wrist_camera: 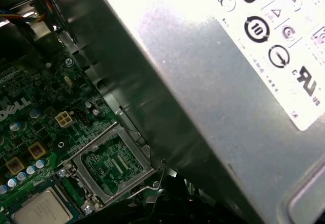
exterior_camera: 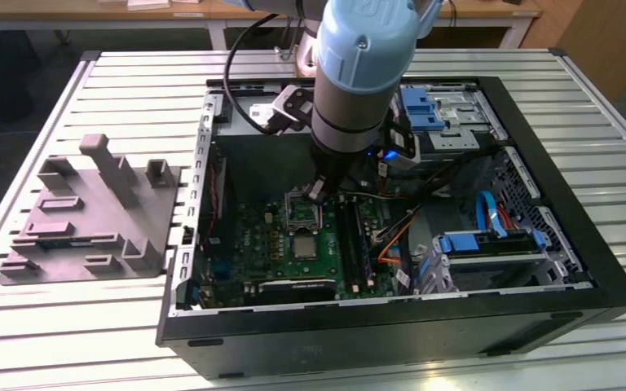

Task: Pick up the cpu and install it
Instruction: 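Close the cpu cover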

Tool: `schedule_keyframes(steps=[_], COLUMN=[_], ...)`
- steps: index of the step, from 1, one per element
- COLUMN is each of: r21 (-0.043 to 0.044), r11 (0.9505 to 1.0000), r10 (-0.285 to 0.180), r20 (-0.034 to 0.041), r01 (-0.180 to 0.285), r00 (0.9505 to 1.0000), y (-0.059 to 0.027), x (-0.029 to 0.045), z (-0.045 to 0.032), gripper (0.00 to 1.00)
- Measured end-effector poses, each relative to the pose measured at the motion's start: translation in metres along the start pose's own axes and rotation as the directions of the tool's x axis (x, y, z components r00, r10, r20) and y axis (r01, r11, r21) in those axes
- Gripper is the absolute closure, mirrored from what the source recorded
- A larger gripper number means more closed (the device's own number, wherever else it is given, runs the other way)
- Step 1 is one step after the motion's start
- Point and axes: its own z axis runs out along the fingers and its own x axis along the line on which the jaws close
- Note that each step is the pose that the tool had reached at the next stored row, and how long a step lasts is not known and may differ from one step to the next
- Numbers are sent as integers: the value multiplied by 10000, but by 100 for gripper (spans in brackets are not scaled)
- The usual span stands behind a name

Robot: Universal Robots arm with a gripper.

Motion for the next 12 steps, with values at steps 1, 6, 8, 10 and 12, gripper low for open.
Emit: schedule_keyframes(steps=[1, 6, 8, 10, 12], r21=[1, 25, 59, 99, 115], r11=[10000, 10000, 10000, 10000, 9999], r10=[0, 0, 0, 1, 0], r20=[-1, -33, -86, -141, -164], r01=[0, 0, 0, 0, 2], r00=[10000, 10000, 10000, 9999, 9999], y=[0, 2, 3, 4, 6], x=[0, 2, 2, 2, 0], z=[1, 5, 3, 3, 3], gripper=[89, 89, 89, 89, 89])
